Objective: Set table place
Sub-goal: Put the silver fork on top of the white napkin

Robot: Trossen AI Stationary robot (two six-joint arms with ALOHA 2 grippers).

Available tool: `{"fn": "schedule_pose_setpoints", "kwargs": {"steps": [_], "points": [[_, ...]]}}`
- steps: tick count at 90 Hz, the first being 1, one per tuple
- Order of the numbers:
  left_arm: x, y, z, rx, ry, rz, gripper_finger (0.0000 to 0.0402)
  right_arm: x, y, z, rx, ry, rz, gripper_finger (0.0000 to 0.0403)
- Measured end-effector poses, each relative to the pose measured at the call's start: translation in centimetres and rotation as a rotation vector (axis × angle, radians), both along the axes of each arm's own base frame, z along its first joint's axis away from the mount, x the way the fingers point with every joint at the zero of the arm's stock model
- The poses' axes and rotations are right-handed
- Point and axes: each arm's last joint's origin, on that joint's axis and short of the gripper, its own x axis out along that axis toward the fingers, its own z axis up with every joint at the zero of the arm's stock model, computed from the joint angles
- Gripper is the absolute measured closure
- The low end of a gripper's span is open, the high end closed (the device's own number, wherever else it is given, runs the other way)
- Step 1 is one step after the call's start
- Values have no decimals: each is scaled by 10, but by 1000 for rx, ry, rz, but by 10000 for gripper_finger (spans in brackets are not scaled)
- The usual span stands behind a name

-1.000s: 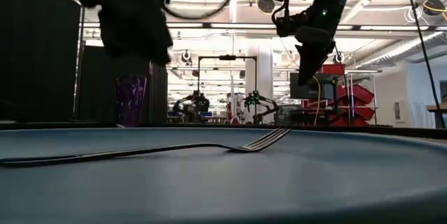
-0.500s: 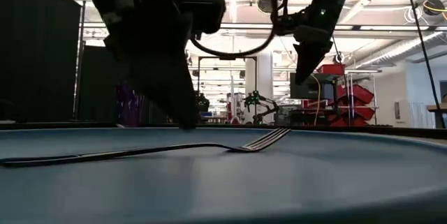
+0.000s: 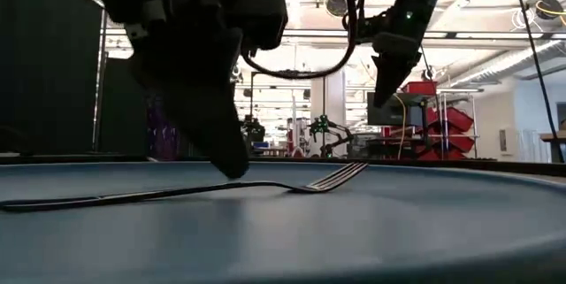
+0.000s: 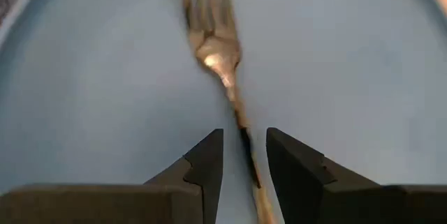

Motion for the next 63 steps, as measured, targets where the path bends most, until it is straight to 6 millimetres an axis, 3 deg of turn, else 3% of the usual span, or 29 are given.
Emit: {"fn": "schedule_pose_setpoints", "kwargs": {"steps": [27,48,63], "points": [[0,-1,-5,23,0,9,312,0,0,0,0,-2,0,215],[0,-1,-5,28,3,11,390,0,0,0,0,-3,0,215],[0,-1,-5,29,1,12,399,0,0,0,2,-4,-5,215]]}}
